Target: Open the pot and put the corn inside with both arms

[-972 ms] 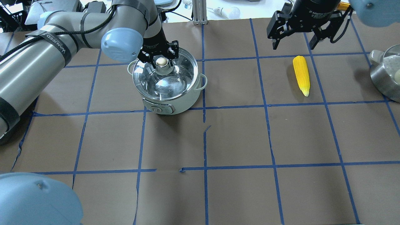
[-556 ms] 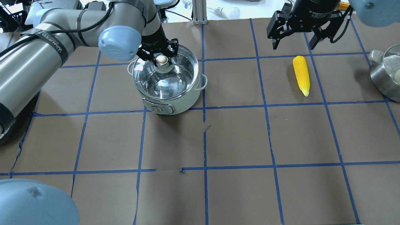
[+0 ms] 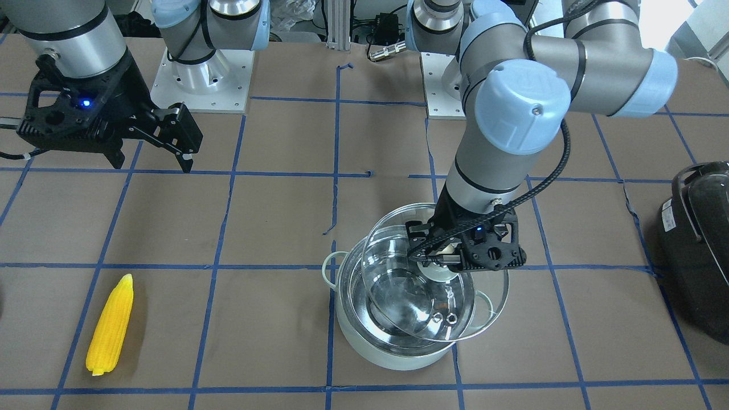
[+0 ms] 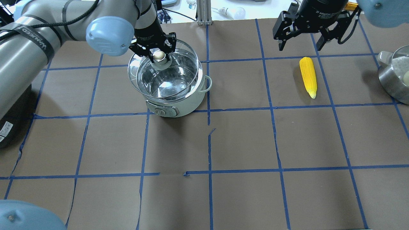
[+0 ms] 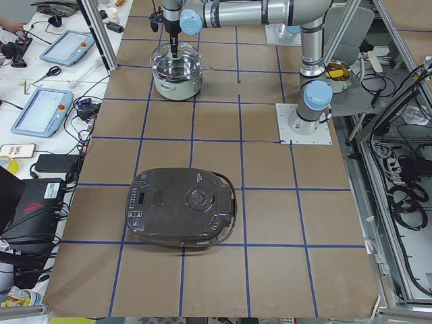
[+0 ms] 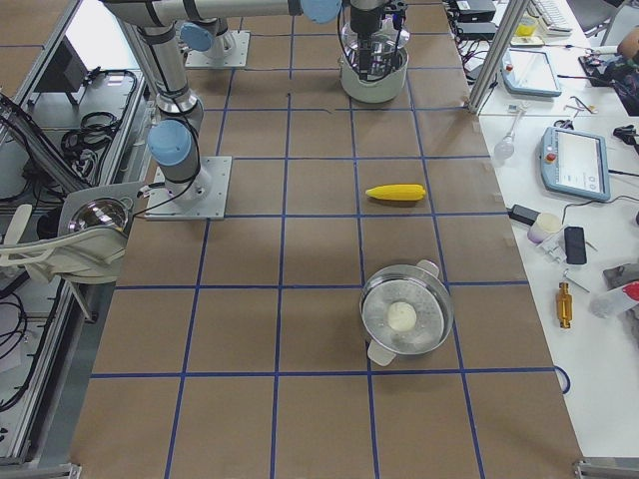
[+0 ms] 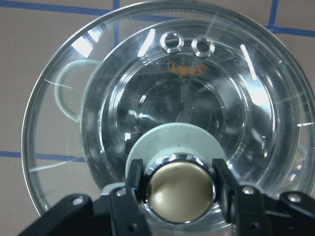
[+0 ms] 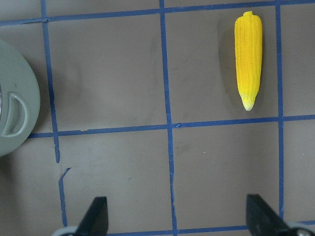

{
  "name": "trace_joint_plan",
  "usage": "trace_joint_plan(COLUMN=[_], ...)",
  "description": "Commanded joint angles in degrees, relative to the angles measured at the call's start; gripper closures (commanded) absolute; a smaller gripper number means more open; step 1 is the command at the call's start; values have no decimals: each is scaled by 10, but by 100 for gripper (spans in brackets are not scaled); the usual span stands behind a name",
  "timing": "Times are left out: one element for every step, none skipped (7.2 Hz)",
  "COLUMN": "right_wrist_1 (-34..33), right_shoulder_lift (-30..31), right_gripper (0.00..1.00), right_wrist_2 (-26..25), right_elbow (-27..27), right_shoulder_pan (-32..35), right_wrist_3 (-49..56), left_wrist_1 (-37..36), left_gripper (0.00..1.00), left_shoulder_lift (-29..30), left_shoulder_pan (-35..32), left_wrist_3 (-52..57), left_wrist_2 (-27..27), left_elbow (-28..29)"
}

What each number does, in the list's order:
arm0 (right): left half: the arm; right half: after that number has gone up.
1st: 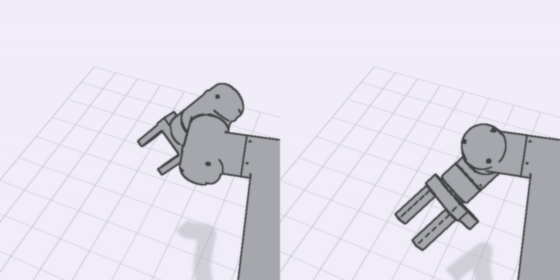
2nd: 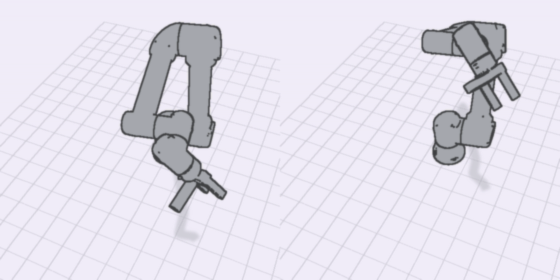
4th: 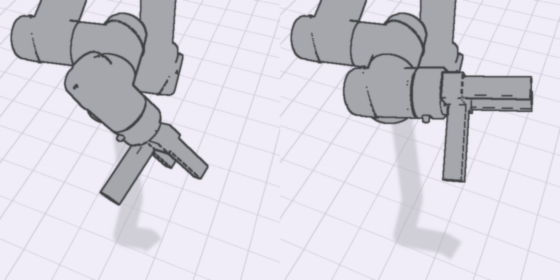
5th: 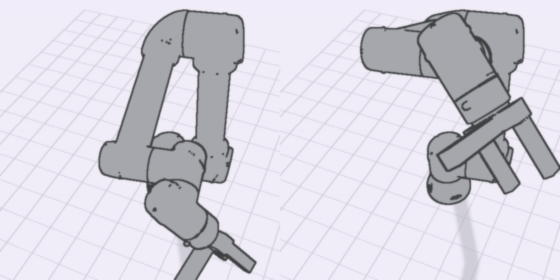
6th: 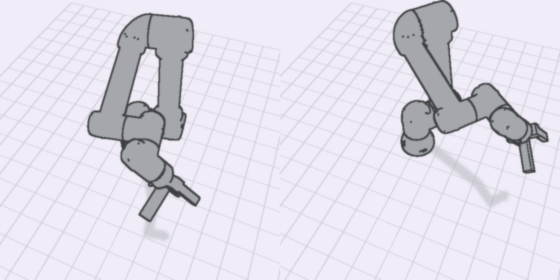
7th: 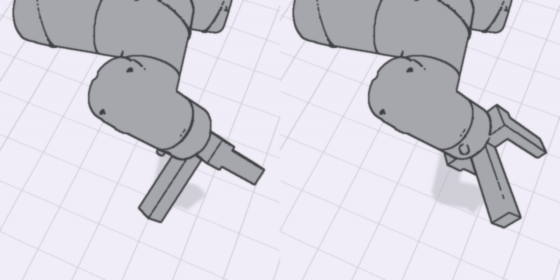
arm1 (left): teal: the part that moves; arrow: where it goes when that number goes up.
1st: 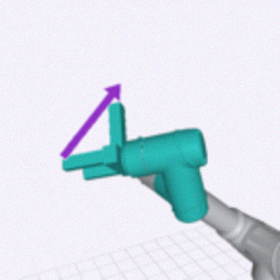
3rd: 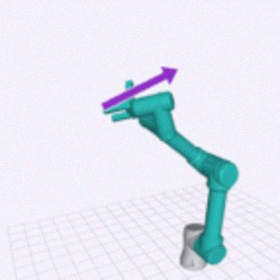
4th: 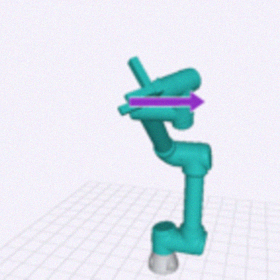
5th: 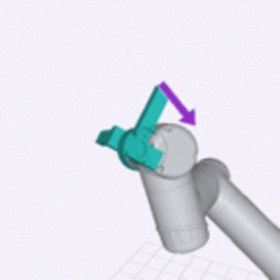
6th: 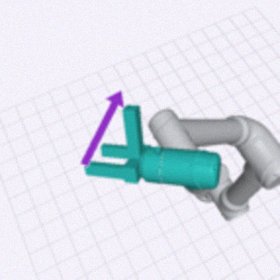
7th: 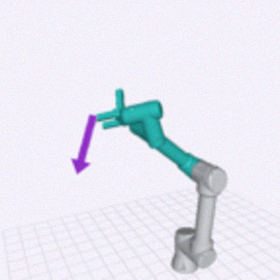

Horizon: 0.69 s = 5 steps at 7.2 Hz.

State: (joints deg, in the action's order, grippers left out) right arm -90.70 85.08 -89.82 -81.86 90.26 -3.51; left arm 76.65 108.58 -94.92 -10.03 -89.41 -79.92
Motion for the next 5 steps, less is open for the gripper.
trace_joint_plan(right_wrist_1=[0, 0, 0, 0, 0], right_shoulder_lift=[0, -1, 0, 0, 0], right_gripper=[0, 0, 0, 0, 0], right_wrist_2=[0, 0, 0, 0, 0], right_elbow=[0, 0, 0, 0, 0], right_shoulder_pan=[0, 0, 0, 0, 0], right_wrist_3=[0, 0, 0, 0, 0], left_wrist_1=[37, 48, 49, 49, 38], left_gripper=[84, 85, 88, 92, 92], left_shoulder_lift=[-30, -33, -35, -29, -27], left_shoulder_pan=[61, 103, 131, 159, 196], left_wrist_3=[91, 158, 176, 201, 228], left_wrist_2=[-3, -1, -2, 4, 3], left_elbow=[-3, -8, -22, -42, -64])
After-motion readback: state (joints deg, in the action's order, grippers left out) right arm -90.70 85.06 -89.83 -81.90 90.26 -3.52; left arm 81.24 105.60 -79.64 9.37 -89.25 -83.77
